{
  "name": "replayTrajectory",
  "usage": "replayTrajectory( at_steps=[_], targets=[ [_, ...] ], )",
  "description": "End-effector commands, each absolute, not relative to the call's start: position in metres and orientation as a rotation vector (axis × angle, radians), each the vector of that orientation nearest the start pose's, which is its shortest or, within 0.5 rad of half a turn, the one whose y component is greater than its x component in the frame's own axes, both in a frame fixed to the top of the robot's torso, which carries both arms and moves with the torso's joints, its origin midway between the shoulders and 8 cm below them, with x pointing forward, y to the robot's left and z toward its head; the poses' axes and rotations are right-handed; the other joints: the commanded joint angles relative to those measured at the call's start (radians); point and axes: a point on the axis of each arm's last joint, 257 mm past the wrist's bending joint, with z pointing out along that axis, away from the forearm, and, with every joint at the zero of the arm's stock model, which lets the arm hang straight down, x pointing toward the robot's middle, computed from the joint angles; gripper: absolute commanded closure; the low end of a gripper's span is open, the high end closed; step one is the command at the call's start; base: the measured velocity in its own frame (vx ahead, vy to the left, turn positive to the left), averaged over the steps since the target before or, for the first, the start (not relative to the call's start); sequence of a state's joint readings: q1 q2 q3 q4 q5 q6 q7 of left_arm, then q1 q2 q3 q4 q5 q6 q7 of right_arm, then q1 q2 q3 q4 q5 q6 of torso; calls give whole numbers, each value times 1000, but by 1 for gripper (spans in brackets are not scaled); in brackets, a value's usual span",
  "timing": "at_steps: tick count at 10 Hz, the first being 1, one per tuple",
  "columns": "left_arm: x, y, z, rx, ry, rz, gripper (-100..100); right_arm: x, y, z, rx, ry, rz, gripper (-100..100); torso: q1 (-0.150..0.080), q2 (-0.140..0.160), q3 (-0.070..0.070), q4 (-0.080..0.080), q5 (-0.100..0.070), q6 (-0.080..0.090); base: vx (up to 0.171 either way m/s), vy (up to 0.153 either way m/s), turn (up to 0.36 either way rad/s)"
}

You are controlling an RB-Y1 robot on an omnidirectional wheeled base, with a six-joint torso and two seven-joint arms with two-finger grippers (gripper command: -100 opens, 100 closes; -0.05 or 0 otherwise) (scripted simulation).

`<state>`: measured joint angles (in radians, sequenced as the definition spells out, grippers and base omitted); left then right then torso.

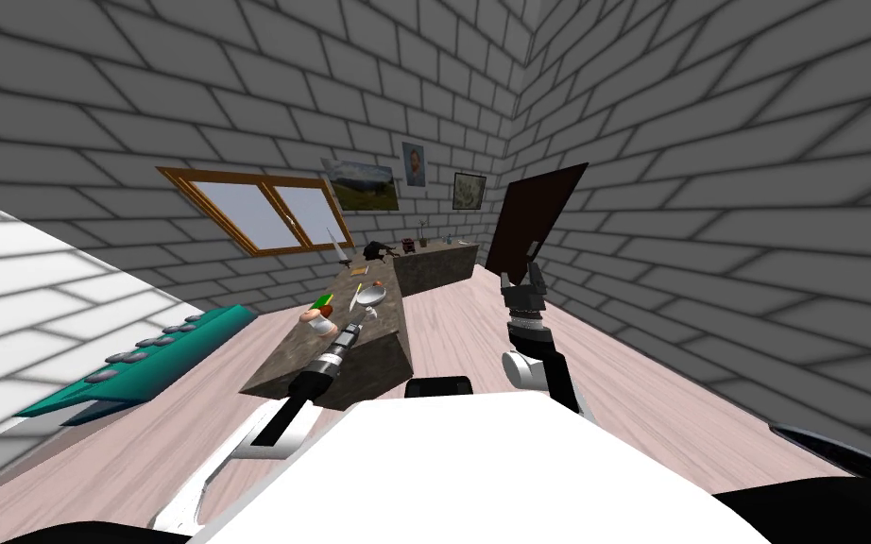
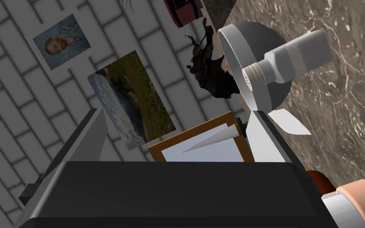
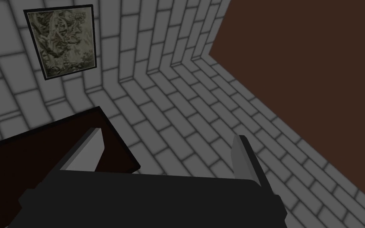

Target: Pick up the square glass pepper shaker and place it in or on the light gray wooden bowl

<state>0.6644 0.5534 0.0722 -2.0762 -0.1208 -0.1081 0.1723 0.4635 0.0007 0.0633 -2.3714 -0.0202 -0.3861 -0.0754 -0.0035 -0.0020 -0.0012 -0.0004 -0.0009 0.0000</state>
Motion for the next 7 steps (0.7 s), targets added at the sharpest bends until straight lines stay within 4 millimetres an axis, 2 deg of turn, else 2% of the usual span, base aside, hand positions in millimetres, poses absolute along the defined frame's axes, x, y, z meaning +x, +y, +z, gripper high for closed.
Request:
replayTrajectory(
  at_steps=[1, 2, 4, 5, 7],
  targets=[
    [356, 378, -225, -853, 1574, -764, -100, 348, -256, 55, 698, 575, 1466, 0, 0, 0, 0, 0, 0, 0, 40, -59, -165],
    [355, 380, -227, -861, 1577, -756, -100, 348, -256, 55, 698, 575, 1466, 0, 0, 0, 0, 0, 0, 0, 31, -39, -35],
    [345, 406, -253, -880, 1668, -641, -100, 348, -256, 55, 698, 575, 1466, 0, 1, 0, 0, 0, 0, 0, 38, -45, -124],
    [345, 406, -253, -879, 1670, -639, -100, 348, -256, 55, 698, 575, 1466, 0, 0, 0, 0, 0, 0, 0, 30, -35, -76],
    [332, 435, -276, -895, 1753, -516, -100, 348, -256, 55, 698, 575, 1466, 0, 1, 1, 1, 0, 0, 0, 36, -48, -127]
  ],
)
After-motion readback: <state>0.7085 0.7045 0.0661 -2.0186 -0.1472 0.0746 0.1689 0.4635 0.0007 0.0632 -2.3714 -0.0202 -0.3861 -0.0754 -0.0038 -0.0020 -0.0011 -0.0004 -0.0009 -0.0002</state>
